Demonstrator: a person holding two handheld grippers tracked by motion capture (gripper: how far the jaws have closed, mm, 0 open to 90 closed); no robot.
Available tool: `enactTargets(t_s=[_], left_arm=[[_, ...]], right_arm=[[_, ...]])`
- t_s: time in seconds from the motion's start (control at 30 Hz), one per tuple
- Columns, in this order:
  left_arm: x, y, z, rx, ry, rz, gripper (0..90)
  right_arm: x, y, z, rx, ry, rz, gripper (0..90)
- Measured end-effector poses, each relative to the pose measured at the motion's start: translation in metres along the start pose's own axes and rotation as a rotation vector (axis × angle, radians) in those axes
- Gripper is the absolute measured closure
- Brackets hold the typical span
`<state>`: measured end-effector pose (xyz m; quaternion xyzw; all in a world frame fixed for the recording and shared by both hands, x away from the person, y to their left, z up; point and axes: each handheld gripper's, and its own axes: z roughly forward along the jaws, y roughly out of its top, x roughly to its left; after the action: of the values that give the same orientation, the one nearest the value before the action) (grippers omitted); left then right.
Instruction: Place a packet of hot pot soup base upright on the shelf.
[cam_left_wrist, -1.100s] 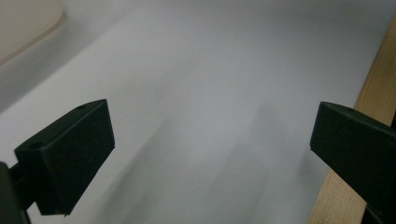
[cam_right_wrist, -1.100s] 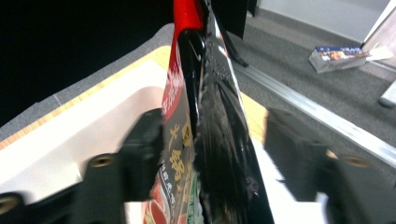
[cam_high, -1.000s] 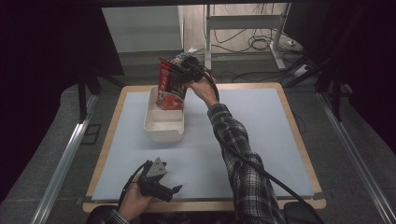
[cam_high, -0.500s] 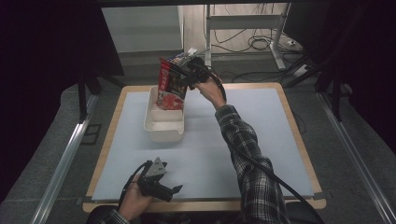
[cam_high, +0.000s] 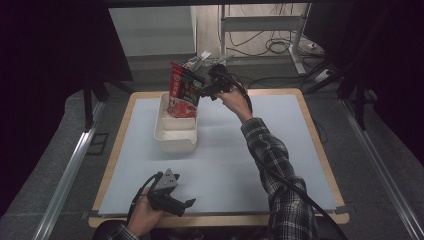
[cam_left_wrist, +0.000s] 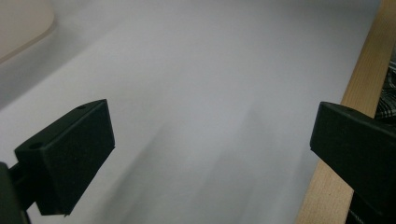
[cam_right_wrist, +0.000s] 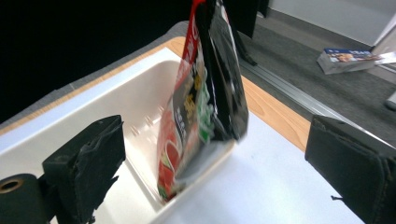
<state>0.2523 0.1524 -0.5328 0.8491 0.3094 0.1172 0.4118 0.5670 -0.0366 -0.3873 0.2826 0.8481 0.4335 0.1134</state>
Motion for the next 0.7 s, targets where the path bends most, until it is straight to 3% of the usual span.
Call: enactTargets(t_s=[0.7], left_arm=[[-0.001, 0.001, 0.002, 0.010, -0.013, -0.006, 0.0]], right_arm=[[0.010, -0.040, -0.032, 0.006, 0.008, -0.003, 4.8]])
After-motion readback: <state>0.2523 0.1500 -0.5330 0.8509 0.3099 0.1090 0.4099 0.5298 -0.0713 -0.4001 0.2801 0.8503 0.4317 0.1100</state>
